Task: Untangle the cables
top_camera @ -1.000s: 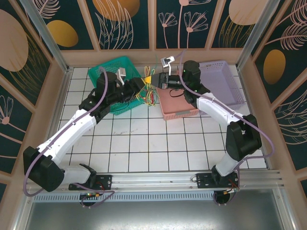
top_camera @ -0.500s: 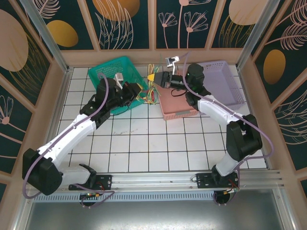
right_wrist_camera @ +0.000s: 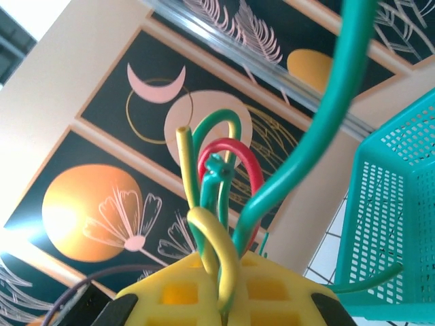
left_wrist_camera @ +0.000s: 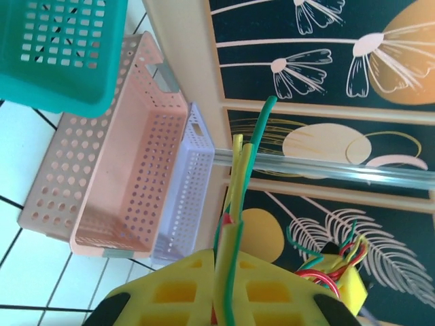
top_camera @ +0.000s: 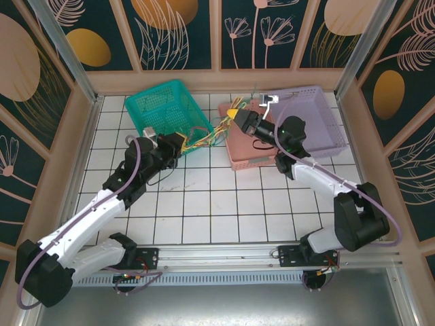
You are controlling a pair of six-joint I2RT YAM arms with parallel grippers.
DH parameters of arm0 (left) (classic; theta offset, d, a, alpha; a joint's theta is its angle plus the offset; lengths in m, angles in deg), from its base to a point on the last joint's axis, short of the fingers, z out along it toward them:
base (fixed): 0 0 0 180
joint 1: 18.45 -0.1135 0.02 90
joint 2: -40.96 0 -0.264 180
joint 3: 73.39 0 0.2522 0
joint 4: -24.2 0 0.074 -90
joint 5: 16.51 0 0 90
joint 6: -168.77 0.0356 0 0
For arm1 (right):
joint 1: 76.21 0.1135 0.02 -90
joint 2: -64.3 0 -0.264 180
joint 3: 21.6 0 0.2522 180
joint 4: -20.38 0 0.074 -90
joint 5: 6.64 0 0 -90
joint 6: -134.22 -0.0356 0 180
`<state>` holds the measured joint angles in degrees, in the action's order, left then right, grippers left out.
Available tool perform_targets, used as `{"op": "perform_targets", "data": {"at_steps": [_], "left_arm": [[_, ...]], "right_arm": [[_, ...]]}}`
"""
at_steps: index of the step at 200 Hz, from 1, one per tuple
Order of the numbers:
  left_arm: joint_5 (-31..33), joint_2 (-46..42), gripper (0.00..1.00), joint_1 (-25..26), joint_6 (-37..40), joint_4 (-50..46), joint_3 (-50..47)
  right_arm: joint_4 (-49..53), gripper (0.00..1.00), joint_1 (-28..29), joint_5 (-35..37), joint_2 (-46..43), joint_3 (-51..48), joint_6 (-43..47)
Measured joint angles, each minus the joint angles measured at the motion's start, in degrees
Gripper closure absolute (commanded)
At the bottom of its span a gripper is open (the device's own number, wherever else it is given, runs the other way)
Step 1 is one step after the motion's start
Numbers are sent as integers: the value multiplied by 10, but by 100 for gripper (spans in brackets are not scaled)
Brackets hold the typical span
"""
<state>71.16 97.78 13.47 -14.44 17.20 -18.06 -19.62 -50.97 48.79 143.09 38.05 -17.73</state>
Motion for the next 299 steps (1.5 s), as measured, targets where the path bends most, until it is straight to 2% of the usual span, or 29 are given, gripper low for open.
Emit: {"op": "perform_targets", "data": {"at_steps": [43, 83, 110, 151, 166, 173, 186, 201, 219, 257, 299], "left_arm": [[11, -26, 100, 5, -69, -6, -10], [13, -28, 100, 6, -85, -12, -16], [13, -27, 100, 6, -64, -18, -19], [-26, -3, 100, 5, -14, 5, -64], [-41, 4, 91, 5, -5, 15, -92], [-50, 10, 82, 5, 0, 18, -103], [-54, 24, 58, 3, 14, 13, -117], [-50, 38, 49, -9, 26, -11, -132], [-47, 44, 47, -13, 44, -52, -137], [-47, 33, 46, -13, 113, -94, -129], [-94, 76, 41, -13, 196, -102, -55]], "right_arm": [[-6, 100, 7, 60, -41, -50, -30], [30, 100, 16, 67, -51, -50, -34], [128, 100, 36, 87, -79, -25, -1], [364, 100, 60, 148, -153, -21, -14], [417, 100, 73, 173, -179, -50, -42], [427, 100, 79, 184, -191, -71, -53], [436, 100, 86, 208, -215, -116, -71], [432, 100, 76, 230, -231, -157, -70], [426, 100, 71, 224, -220, -174, -37], [411, 100, 67, 166, -213, -185, 72], [386, 100, 31, 67, -218, -183, 186]]}}
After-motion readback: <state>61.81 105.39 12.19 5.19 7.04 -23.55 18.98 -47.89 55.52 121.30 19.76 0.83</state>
